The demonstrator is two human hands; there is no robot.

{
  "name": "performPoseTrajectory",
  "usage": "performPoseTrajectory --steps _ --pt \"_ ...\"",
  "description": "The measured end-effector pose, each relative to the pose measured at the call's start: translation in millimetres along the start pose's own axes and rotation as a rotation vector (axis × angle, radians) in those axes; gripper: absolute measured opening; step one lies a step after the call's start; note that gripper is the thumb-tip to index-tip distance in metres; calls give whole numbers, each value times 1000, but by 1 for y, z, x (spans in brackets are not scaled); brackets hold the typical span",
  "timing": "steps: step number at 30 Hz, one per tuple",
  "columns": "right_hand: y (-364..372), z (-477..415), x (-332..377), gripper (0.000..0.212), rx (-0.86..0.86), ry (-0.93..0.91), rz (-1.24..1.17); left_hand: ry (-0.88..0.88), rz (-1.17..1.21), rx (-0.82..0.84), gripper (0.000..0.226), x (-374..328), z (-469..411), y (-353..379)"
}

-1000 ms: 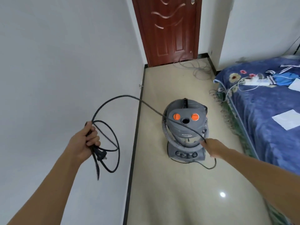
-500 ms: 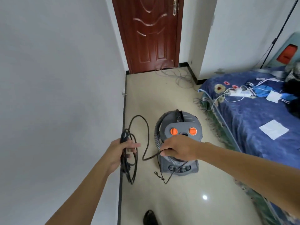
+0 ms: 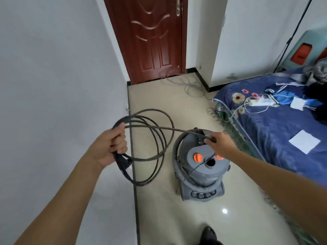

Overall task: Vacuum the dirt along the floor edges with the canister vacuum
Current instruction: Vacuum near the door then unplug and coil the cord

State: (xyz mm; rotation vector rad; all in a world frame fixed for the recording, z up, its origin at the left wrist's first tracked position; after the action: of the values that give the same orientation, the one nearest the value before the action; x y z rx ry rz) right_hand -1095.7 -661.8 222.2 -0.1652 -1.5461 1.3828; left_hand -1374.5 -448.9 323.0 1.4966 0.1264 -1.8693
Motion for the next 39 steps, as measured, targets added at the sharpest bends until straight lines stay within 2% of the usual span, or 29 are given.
performPoseTrajectory --steps 2,4,8,10,12,14,17,19,24,26,30,34,36,39 --pt "-3 -12 -60 35 -24 228 -33 86 74 -90 34 -45 -12 -22" --pt "10 -24 -99 40 34 377 -32 146 74 -180 32 -80 -29 -40" --pt "48 -67 -93 58 142 432 -197 106 -44 -325 34 -95 -84 -65" --pt "61 -94 -60 58 241 387 -193 46 -146 -370 31 -84 -118 -72" --pt "63 -126 -19 52 307 251 -121 -14 -251 -415 25 -66 -147 -80" --pt "50 -157 19 45 261 68 5 -65 -292 -452 23 -48 -172 -88" --pt "20 -194 64 31 147 -153 20 -109 -312 -465 21 -32 -203 -96" --pt "11 -211 88 28 169 -288 92 -130 -331 -444 16 -28 -226 -94" --pt "39 -228 120 31 428 -458 338 -181 -314 -259 15 -23 -302 -60" --pt "42 -243 136 28 393 -508 241 -217 -325 -156 20 -18 -342 -46" --pt "21 -304 149 21 143 -471 -12 -326 -451 106 16 -1 -421 -18" --pt "-1 -361 122 23 -44 -194 -136 -448 -459 329 15 3 -491 8" --pt "-10 -378 109 31 -84 -38 -185 -489 -491 440 20 -5 -518 25" --pt "-15 -387 74 35 -104 200 -124 -581 -523 537 30 -16 -545 44"
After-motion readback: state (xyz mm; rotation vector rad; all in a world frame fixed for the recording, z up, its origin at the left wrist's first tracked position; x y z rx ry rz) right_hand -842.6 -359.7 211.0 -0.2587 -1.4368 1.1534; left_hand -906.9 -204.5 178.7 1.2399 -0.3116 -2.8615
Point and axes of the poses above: each hand's wrist, its own z-axis away from the middle knuckle, its own y-axis out of the palm, x = y × z, the point moved 10 cm from there along -z, towards the middle knuckle
